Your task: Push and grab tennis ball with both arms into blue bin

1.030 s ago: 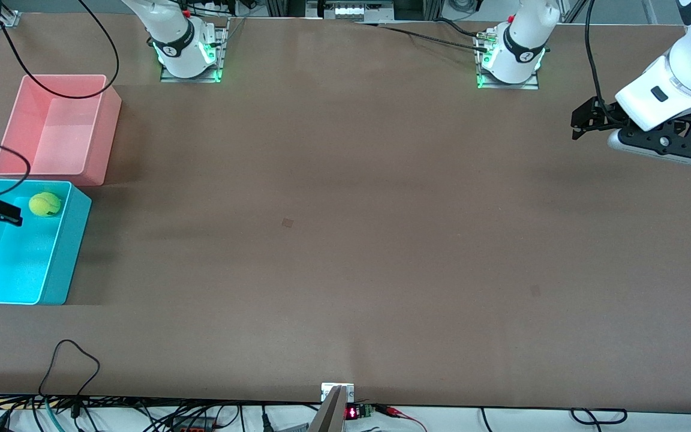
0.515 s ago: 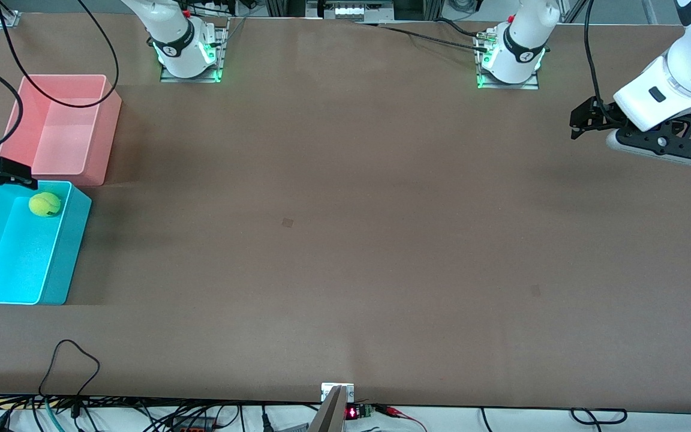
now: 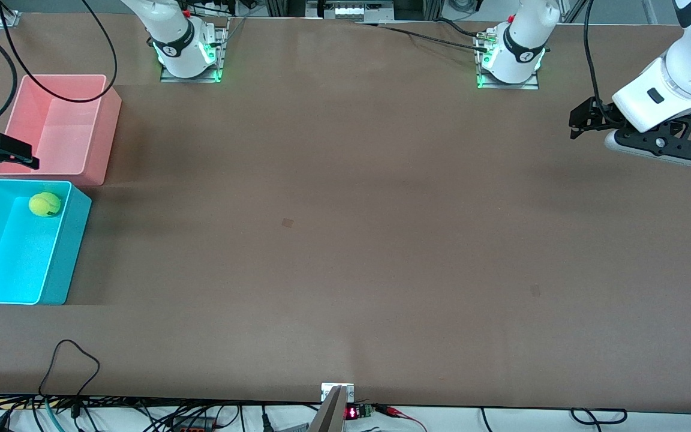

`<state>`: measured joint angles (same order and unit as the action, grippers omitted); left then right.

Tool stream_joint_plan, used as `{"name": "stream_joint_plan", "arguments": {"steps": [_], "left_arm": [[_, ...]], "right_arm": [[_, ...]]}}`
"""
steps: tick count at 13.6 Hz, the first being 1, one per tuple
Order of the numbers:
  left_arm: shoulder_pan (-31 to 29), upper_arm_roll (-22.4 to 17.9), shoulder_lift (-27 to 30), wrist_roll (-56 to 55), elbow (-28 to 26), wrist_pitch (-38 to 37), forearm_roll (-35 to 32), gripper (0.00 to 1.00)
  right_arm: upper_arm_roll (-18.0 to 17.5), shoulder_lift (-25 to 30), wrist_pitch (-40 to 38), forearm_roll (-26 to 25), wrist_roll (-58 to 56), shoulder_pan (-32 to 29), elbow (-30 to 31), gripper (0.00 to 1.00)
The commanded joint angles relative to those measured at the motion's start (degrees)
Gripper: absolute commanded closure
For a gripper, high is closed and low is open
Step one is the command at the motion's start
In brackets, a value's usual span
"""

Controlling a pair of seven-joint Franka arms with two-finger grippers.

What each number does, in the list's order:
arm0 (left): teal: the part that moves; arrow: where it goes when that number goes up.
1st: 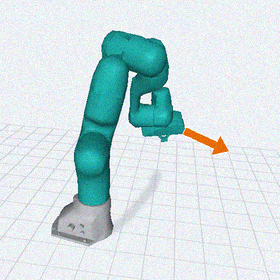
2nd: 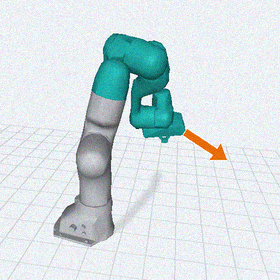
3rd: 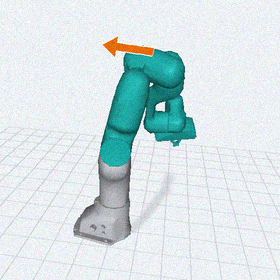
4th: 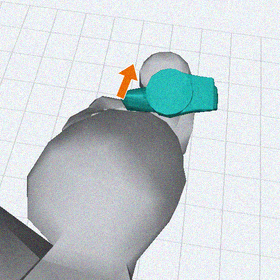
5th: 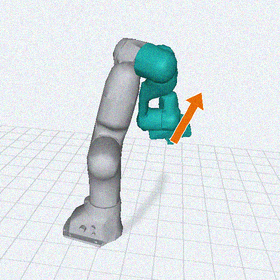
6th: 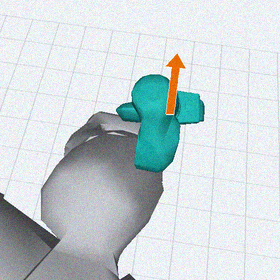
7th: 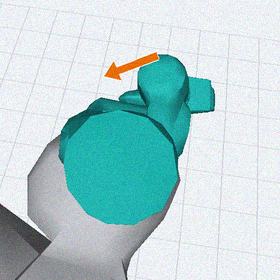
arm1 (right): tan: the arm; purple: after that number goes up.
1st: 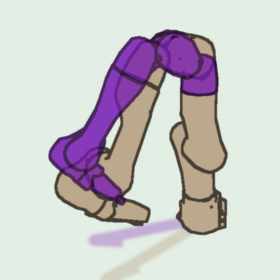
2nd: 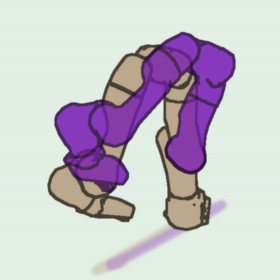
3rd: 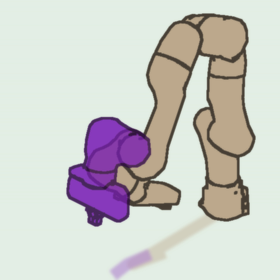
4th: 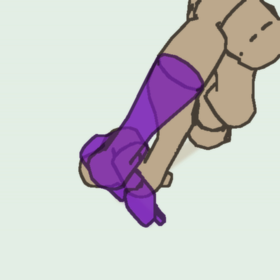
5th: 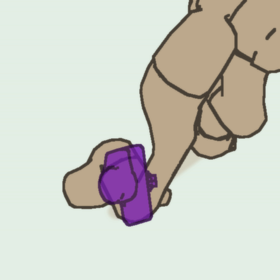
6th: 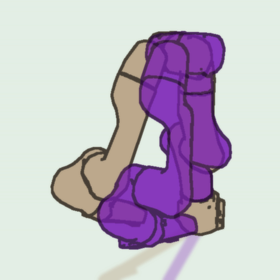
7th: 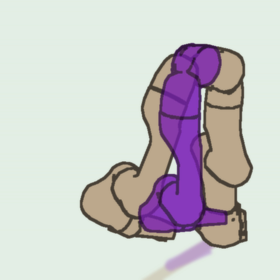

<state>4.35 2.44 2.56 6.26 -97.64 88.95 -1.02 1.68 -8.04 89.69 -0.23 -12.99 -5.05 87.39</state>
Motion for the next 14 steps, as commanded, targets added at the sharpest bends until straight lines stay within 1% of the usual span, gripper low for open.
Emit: {"name": "stream_joint_plan", "arguments": {"steps": [1,2,4,6,14], "left_arm": [[-0.4,0.2,0.07,1.56,0.17,0.78,0.93,0.0],[-0.22,0.28,-0.01,1.56,0.08,0.96,0.85,0.0],[-0.14,0.28,-0.01,1.56,-0.44,2.27,0.84,0.0],[0.21,0.28,0.07,1.56,-2.1,2.97,0.84,0.0],[-0.14,0.37,0.6,1.56,-2.29,3.25,0.84,0.0]], "right_arm": [[-1.32,1.79,-0.83,0.4,4.81,0.56,1.21,0.0],[-1.94,2.14,-0.83,0.31,5.69,0.56,1.3,0.0],[-2.03,2.15,-0.22,0.31,5.44,0.56,1.38,0.0],[-2.03,2.06,0.04,0.31,5.7,0.48,1.38,0.0],[-2.03,1.8,0.05,0.14,5.96,0.56,1.38,0.0]]}}
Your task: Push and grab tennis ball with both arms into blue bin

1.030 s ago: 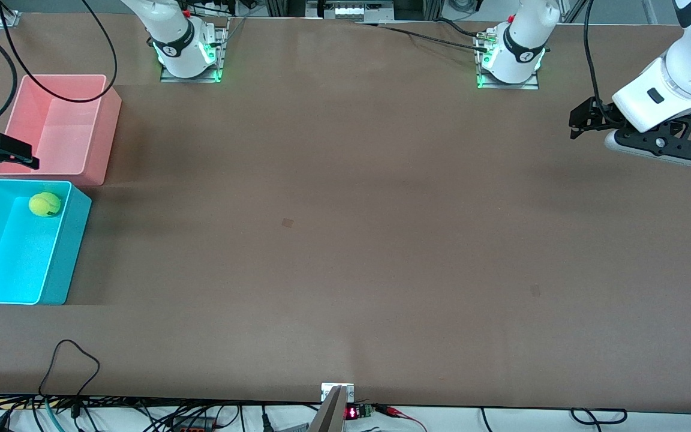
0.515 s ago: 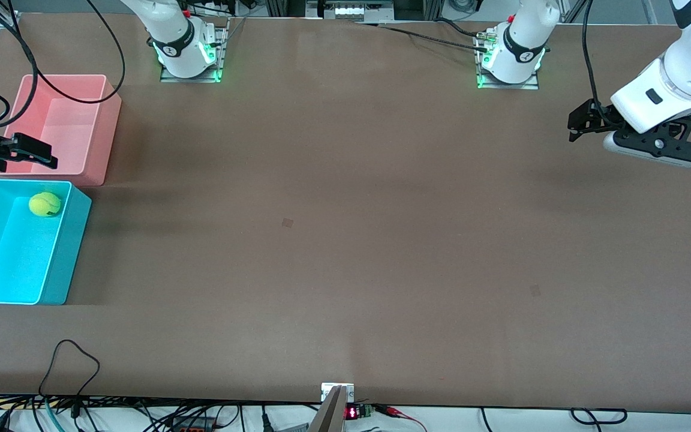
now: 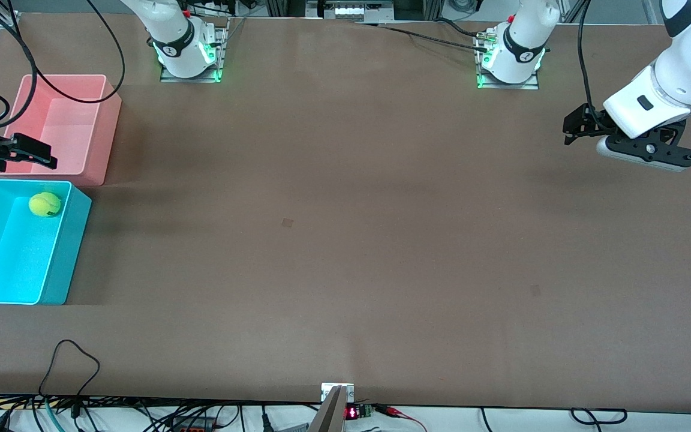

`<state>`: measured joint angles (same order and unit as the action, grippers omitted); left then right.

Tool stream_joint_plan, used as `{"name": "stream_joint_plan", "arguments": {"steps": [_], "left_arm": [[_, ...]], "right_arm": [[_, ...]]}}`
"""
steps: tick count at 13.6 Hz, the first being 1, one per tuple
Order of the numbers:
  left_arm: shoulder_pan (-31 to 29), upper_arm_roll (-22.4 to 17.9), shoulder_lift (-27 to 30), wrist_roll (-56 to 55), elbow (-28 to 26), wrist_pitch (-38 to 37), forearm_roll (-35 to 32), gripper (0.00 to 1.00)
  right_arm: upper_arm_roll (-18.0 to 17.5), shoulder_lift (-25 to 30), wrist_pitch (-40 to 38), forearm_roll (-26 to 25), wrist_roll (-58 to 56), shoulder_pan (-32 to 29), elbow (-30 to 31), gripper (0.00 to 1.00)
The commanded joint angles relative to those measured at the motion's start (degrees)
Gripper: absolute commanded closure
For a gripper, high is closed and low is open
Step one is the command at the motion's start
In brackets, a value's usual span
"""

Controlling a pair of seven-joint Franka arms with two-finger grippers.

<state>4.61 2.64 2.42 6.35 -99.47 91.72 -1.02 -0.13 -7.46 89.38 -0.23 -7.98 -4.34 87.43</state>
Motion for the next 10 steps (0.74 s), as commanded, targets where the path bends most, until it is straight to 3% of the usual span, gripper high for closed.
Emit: {"name": "stream_joint_plan", "arguments": {"steps": [1,10], "left_arm": [[-0.39,0.17,0.74,1.47,-0.47,0.3,0.84,0.0],[-0.39,0.17,0.83,1.38,-0.38,-0.4,0.93,0.0]], "right_arm": [[-0.22,1.13,0.44,0.14,1.12,-0.22,1.34,0.0],[-0.22,0.95,1.94,-0.91,3.41,-0.05,1.34,0.0]]}}
